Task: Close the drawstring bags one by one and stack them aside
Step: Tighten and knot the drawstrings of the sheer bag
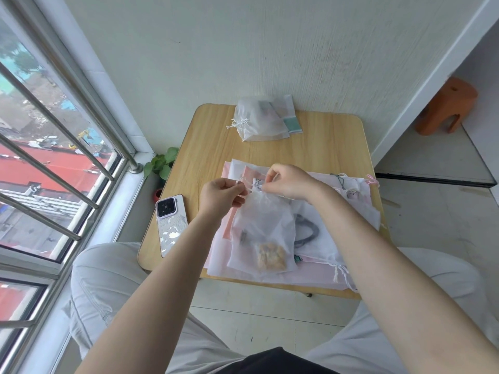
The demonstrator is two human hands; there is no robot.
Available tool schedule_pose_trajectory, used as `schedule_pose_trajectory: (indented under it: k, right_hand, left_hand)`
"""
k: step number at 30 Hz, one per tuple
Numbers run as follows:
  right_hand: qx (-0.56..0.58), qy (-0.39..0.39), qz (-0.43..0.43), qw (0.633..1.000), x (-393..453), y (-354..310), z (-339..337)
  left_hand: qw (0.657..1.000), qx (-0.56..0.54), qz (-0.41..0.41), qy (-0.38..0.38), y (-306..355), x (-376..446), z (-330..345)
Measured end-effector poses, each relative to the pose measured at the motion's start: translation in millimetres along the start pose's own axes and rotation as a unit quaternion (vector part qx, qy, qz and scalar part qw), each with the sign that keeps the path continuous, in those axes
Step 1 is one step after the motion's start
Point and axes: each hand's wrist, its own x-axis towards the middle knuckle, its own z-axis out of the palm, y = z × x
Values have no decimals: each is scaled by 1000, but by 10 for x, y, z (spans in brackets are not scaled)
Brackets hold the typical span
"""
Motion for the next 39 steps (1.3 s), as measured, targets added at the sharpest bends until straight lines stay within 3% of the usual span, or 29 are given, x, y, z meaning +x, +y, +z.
schedule_pose_trajectory:
  k: [4,8,10,12,15,18,22,25,28,30,36,39]
  right_hand:
    - [-60,-54,-18,997,10,-6,-12]
    - [-94,-92,-30,991,38,17,11]
    - [-91,-101,-31,990,53,18,25]
    - [-83,-103,-33,991,54,11,31]
    - [-65,-105,-47,991,41,2,39]
    - [-53,-99,-59,992,39,13,50]
    - [-53,-89,-59,993,62,44,71]
    - [-32,-87,-60,994,62,38,92]
    - [-27,-84,-70,994,56,26,118]
    - [-29,-81,-78,993,62,23,130]
    - [-19,-65,-73,995,18,53,129]
    - [-11,-54,-52,997,-6,71,105]
  left_hand:
    - [997,4,-3,72,26,53,-24]
    - [967,168,14,191,13,141,-87]
    - [963,219,89,126,37,128,-69]
    - [963,232,136,-5,106,98,-13]
    - [951,258,94,-143,159,74,66]
    - [927,336,87,-140,162,71,74]
    - [880,454,132,-52,209,71,21]
    - [909,398,76,-97,308,75,-2]
    - [957,213,8,-197,374,25,-32]
    - [964,141,11,-226,338,24,-41]
    - [965,-6,-21,-260,168,18,-22]
    - [977,0,-31,-209,99,25,-11]
